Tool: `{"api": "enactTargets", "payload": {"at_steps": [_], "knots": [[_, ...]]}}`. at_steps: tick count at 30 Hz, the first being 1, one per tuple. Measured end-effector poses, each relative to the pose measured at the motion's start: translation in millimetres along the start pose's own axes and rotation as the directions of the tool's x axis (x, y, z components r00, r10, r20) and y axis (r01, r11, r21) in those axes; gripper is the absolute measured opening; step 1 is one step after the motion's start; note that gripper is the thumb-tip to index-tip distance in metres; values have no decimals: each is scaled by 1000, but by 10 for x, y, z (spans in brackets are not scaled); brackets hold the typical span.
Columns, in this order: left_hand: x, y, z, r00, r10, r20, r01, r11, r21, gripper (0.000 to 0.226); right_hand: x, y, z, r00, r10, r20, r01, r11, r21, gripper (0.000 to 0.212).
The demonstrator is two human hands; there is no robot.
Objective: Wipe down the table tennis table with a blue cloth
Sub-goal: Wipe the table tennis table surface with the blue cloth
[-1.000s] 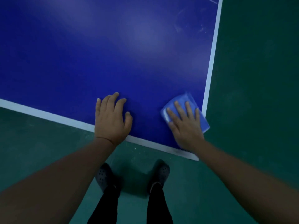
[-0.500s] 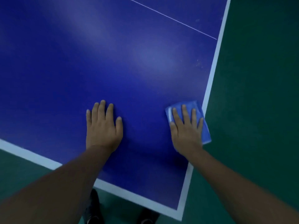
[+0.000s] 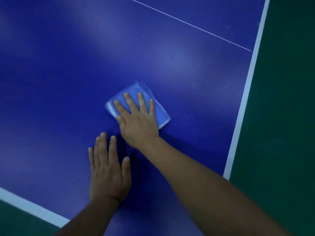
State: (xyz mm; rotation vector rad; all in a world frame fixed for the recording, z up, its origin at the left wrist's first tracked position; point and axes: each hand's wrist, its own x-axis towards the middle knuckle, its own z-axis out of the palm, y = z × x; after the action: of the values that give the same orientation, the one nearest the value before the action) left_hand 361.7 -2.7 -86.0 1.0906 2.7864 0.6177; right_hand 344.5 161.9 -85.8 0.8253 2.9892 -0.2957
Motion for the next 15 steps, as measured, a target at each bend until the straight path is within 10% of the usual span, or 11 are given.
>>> {"api": "enactTargets", "payload": {"at_steps": [9,13,15], "knots": [[11,44,-50,989,-14,148,3,997,80,65,-1002,1826,-273,722,691,-31,-691,723,22,58],[13,50,-57,989,-19,145,7,997,79,65,-1335,763,51,986,160,-38,-163,982,-96,54],[6,50,-48,990,-18,139,7,997,82,65,-1537,800,64,994,-100,44,105,989,-107,53]]}}
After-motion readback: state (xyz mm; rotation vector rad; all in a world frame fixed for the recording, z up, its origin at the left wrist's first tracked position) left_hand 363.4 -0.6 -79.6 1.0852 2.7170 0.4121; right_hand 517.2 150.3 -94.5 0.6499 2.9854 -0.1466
